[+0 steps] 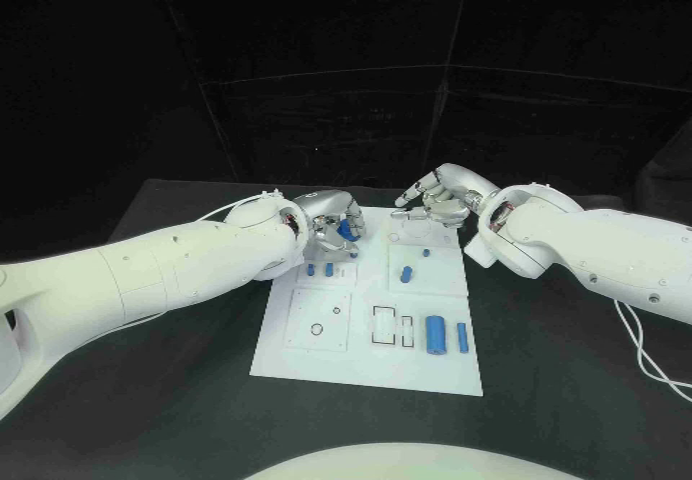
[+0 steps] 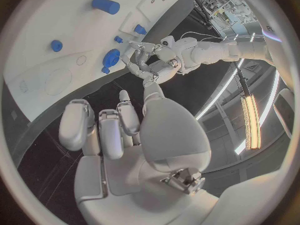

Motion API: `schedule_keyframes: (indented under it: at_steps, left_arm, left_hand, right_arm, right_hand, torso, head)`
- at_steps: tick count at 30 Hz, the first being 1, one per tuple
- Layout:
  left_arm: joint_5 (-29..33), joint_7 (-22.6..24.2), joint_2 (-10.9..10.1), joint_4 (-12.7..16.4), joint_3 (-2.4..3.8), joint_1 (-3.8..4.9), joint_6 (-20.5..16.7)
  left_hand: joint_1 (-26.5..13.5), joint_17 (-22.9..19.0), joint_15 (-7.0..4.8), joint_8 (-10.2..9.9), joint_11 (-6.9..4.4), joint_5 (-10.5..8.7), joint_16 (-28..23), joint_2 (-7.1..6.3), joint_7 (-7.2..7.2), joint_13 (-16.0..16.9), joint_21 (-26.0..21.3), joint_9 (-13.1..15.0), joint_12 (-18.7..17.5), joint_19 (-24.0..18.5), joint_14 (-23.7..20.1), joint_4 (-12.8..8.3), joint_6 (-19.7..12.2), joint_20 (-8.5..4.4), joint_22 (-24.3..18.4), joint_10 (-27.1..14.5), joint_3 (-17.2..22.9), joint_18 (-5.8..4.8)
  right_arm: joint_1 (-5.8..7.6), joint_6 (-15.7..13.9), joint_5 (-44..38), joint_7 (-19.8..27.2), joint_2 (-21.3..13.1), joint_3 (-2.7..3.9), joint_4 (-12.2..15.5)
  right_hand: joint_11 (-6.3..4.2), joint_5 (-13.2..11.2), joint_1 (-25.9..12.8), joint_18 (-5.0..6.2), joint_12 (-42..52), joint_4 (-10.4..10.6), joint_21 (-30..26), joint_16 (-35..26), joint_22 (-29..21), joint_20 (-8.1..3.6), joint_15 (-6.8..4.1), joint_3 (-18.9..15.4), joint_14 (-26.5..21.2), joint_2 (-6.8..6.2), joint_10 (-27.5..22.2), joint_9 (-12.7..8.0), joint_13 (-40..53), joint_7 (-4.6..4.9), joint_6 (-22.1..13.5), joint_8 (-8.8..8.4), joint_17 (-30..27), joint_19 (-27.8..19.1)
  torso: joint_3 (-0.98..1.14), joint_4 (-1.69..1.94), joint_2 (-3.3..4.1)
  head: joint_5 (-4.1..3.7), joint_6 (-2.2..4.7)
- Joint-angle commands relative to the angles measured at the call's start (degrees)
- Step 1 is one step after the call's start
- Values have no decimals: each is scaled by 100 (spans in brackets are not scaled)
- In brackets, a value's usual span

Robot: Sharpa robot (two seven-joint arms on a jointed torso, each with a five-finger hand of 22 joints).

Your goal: Assemble the parts on the task board

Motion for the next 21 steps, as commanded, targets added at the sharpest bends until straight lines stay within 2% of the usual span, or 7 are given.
schedule_keyframes:
  at_steps: [1,4,7,14,21]
  left_arm:
    - [-517,72,85,-90,-1,7,296]
    - [-579,21,159,-167,-6,6,424]
    - [-661,-40,217,-228,-9,5,562]
    - [-738,-177,291,-305,-12,-5,761]
    - [-804,-238,355,-415,-13,-13,848]
  left_hand:
    - [-96,360,-3,-93,-11,16,321,3,-9,-66,433,5,-50,175,138,-23,77,-9,410,74,19,-21]
    - [-144,712,-18,-178,-21,15,616,9,-19,-124,942,8,-79,361,271,-52,156,-18,902,138,36,-103]
    - [-187,842,-29,-238,-33,9,740,10,-28,-146,1260,10,-102,472,333,-70,215,-31,1212,197,40,-151]
    - [-234,918,-46,-289,-53,2,823,32,-37,-151,1521,17,-125,560,382,-78,305,-46,1470,291,44,-191]
    - [-208,957,-63,-320,-71,0,875,134,-49,-156,1725,26,-171,619,417,-105,437,-63,1677,421,155,-222]
  right_arm:
    - [11,-27,-7,30,12,3,3]
    - [11,-27,-7,30,22,3,2]
    - [11,-27,-7,31,26,3,0]
    - [11,-26,-7,32,35,3,-3]
    - [11,-24,-7,34,41,3,-5]
  right_hand:
    - [-3,18,6,79,-29,2,-35,-38,-1,-4,-6,-45,336,51,-40,6,-6,-32,9,34,253,-10]
    - [-3,18,6,79,-29,2,-35,-38,-1,-4,-6,-45,336,51,-40,6,-6,-32,9,34,253,-10]
    - [-3,18,6,79,-29,2,-35,-38,-1,-4,-6,-45,336,51,-40,6,-6,-32,9,34,253,-10]
    - [-3,18,6,79,-29,2,-35,-38,-1,-4,-6,-45,336,51,-40,6,-6,-32,9,34,253,-10]
    - [-3,18,6,79,-29,2,-35,-38,-1,-4,-6,-45,336,51,-40,6,-6,-32,9,34,253,-10]
  torso:
    - [0,-1,2]
    - [4,-2,0]
    - [1,-3,2]
    - [-2,14,-4]
    - [-7,6,-4]
  head:
    - [-4,0]
    - [-8,-3]
    - [-24,-12]
    - [-37,-20]
    - [-37,-22]
